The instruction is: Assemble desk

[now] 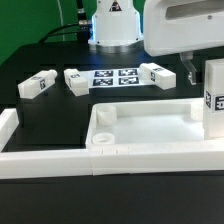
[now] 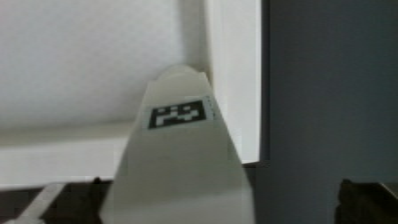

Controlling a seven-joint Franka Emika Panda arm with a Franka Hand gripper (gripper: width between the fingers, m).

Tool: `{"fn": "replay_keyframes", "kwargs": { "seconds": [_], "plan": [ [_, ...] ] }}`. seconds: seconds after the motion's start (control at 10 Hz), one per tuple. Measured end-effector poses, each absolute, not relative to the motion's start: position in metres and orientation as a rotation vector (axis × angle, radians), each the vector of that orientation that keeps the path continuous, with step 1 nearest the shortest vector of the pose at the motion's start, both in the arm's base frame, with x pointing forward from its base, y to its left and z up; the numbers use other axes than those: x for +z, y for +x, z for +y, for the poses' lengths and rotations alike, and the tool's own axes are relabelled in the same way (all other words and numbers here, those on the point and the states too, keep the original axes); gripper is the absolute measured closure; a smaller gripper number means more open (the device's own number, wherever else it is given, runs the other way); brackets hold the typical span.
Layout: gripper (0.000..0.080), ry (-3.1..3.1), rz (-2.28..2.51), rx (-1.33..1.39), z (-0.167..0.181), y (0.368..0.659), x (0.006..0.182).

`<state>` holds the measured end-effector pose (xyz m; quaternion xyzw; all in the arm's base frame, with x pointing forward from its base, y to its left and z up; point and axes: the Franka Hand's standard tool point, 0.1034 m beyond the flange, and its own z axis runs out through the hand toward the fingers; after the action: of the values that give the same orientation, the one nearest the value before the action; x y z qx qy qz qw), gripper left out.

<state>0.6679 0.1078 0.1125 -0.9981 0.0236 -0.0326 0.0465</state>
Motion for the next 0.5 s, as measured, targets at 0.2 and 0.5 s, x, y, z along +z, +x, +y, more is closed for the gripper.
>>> {"fn": "replay_keyframes", "kwargs": {
  "seconds": [0.2,0.5],
  "plan": [
    [0.015,-3.045,0.032,-0.102,0.1078,0.668,0.1124],
    [0.0495,-3.039,0.252,-0.092,0.101,0.6683,0.1116]
  ]
}}
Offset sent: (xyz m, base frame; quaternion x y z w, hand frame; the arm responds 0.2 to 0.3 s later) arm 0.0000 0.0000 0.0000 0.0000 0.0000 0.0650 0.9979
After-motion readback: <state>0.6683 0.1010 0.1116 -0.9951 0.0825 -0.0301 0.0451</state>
